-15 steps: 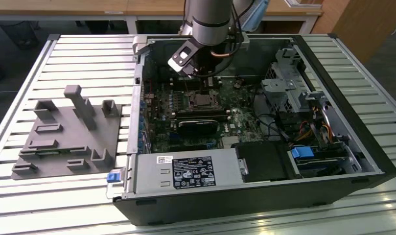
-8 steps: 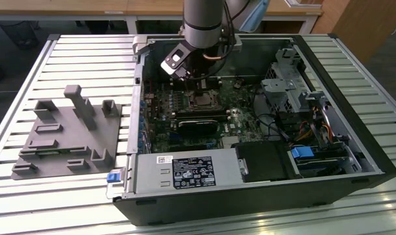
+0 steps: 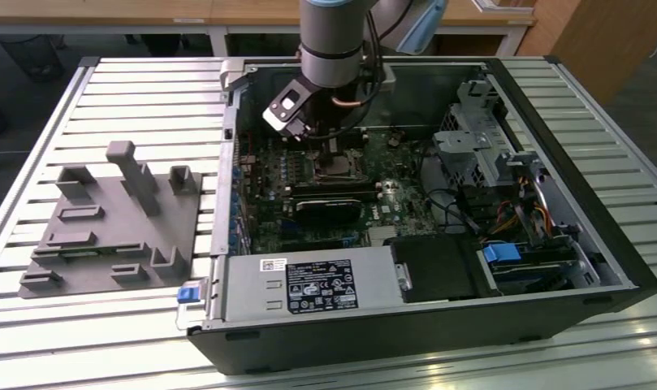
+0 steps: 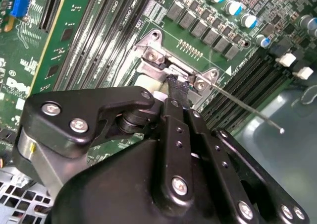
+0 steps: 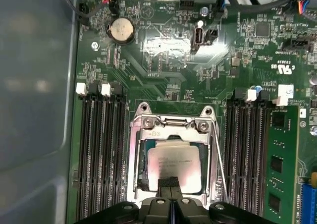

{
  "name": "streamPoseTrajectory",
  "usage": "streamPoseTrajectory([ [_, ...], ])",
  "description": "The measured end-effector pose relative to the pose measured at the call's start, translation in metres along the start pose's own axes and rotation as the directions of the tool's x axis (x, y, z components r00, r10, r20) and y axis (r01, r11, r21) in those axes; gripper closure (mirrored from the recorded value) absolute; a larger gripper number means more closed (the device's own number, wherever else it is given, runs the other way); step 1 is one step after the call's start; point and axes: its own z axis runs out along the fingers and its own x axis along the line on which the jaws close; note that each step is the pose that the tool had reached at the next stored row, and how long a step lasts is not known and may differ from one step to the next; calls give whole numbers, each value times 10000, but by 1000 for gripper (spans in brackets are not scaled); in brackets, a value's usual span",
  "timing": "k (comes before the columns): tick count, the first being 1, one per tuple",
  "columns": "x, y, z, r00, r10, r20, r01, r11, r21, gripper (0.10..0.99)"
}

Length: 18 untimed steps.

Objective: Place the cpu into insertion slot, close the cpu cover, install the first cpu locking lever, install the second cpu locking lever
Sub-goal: 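Close the cpu cover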

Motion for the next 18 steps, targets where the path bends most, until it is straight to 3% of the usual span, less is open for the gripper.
streamPoseTrajectory([
  [9, -2, -9, 41, 10000, -33, 2, 33, 10000, 5, 961],
  [18, -3, 27, 42, 10000, -34, -33, 34, 10000, -1, 961],
])
